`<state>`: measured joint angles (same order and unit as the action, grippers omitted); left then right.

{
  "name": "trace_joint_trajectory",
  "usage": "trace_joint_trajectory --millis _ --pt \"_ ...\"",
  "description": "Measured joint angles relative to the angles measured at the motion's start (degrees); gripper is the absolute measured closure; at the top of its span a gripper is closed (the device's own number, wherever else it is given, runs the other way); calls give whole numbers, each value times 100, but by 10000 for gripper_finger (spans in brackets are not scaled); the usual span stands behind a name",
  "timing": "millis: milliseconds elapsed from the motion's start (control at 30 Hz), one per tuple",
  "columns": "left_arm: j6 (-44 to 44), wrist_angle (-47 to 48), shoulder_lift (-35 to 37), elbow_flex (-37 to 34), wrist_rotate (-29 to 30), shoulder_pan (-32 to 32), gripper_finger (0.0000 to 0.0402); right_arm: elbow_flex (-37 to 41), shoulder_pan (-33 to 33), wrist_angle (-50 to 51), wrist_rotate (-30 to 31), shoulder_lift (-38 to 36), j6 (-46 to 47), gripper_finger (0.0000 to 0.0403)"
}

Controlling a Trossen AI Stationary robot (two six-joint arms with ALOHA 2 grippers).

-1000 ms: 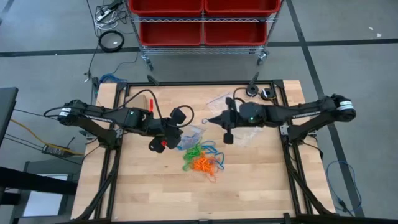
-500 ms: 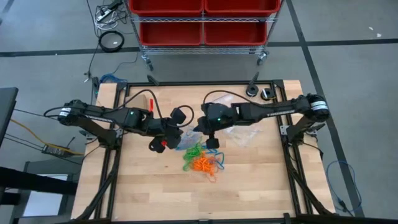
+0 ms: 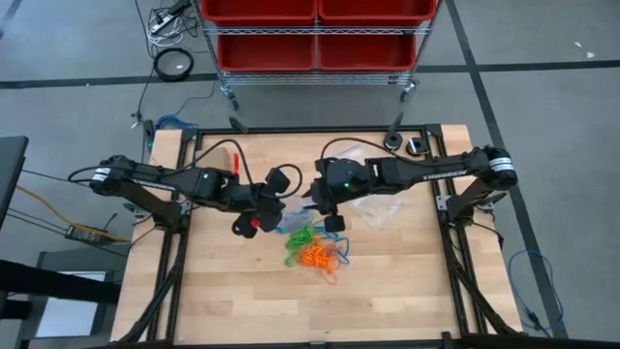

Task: Sort rubber bands
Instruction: Put the blue rubber band into the top left transparent zip bag

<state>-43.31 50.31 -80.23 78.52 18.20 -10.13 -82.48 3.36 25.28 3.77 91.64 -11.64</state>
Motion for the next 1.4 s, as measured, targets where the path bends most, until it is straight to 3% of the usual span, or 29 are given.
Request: trace_joint_trajectory --millis 200,367,567,733,900,1167,1300,1400 --pt "33 96 0 0 -4 0 400 71 148 919 707 -569 271 247" --pt "41 94 0 0 -4 0 400 963 264 1199 841 -1039 965 258" --pt "48 108 -1 0 -2 2 400 2981 297 -660 644 -1112 1655 265" --pt "52 135 -2 0 -4 0 400 4063 287 -2379 585 -537 1471 261" --pt "158 176 -2 0 -7 0 400 4232 125 -2991 693 173 1393 257" --pt "183 190 -2 1 -48 0 400 4180 -93 -3775 291 941 1309 268" --pt "187 194 -2 0 -55 0 400 4166 -67 -3890 150 1086 1308 307" --pt "186 190 -2 0 -55 0 400 4170 -2 -3902 225 1095 1268 371"
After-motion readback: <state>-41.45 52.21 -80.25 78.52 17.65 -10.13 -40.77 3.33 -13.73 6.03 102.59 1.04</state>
